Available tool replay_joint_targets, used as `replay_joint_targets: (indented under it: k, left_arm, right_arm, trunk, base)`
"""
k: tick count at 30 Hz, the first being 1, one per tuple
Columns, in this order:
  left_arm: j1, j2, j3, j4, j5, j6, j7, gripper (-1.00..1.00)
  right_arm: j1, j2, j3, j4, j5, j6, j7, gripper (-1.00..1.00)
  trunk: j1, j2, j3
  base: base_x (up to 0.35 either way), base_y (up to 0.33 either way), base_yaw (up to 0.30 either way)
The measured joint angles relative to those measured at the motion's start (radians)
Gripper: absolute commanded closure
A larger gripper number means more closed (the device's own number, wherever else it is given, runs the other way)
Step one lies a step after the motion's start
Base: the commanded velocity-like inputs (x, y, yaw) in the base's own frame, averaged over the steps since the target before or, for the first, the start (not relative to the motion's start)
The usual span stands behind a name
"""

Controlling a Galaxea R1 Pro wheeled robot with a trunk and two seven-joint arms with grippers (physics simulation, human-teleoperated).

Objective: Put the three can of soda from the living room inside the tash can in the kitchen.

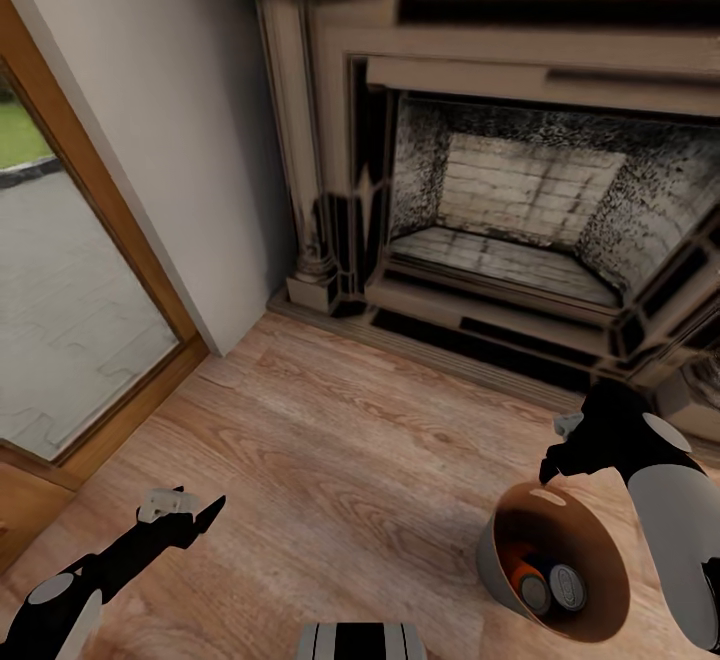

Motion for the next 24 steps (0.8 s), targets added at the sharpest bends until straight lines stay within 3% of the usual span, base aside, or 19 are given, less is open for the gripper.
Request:
replay_joint_targets:
  k: [24]
  left_arm:
    - [0.000,0.000,0.000,0.001,0.000,0.001,0.000,-1.00]
  right_arm:
    - [0.002,0.000,-0.016,-0.011,-0.005,0.000,0.008,-1.00]
  trunk:
    - [-0.011,0.006,0.093]
  base:
    - [0.000,0.000,0.000]
